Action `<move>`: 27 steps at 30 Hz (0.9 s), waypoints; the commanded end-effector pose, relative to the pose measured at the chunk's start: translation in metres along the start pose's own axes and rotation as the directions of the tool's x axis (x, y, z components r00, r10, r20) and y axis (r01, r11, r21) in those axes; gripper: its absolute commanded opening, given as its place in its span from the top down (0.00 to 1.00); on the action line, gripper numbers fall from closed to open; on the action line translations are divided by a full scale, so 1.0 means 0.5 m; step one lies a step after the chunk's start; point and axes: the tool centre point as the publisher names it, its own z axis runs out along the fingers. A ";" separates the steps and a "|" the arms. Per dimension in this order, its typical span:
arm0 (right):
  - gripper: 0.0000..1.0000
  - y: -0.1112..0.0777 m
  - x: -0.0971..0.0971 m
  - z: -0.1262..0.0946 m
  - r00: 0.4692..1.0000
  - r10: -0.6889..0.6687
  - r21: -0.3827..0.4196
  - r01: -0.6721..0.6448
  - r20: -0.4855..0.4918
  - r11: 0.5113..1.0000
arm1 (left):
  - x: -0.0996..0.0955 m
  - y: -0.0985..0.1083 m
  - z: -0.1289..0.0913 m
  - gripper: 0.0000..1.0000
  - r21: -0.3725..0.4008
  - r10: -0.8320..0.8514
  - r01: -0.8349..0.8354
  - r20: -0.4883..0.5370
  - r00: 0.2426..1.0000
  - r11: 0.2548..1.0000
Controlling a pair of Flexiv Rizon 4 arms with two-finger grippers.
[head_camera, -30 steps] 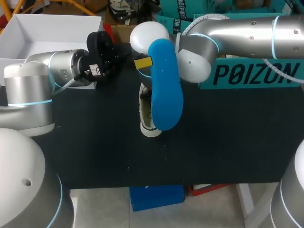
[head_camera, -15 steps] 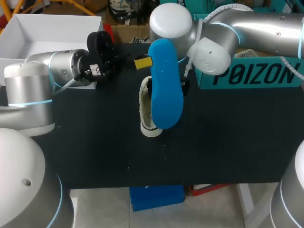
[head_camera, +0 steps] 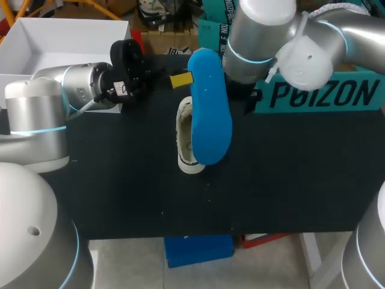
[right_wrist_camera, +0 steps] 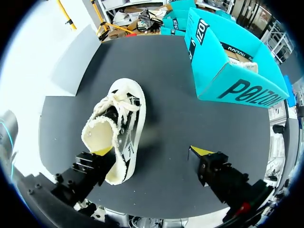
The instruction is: Take the shoe out of the shoebox, open the shoe tongue, remove and reinsert the insole, then place the shoe into the shoebox
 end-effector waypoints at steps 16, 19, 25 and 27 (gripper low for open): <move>0.00 0.006 -0.027 -0.094 0.845 -0.042 -0.086 -0.005 -0.534 0.996 | 0.000 0.003 0.002 1.00 0.001 0.002 -0.002 0.002 1.000 1.000; 0.00 0.006 -0.024 -0.092 0.826 -0.041 -0.083 -0.007 -0.561 0.997 | 0.000 0.003 0.002 1.00 0.001 0.002 -0.002 0.002 1.000 1.000; 0.00 0.010 -0.021 -0.092 0.802 -0.020 -0.078 -0.033 -0.597 0.996 | 0.000 0.003 0.002 1.00 0.001 0.002 -0.002 0.002 1.000 1.000; 0.00 0.010 -0.021 -0.092 0.802 -0.020 -0.078 -0.033 -0.597 0.996 | 0.000 0.003 0.002 1.00 0.001 0.002 -0.002 0.002 1.000 1.000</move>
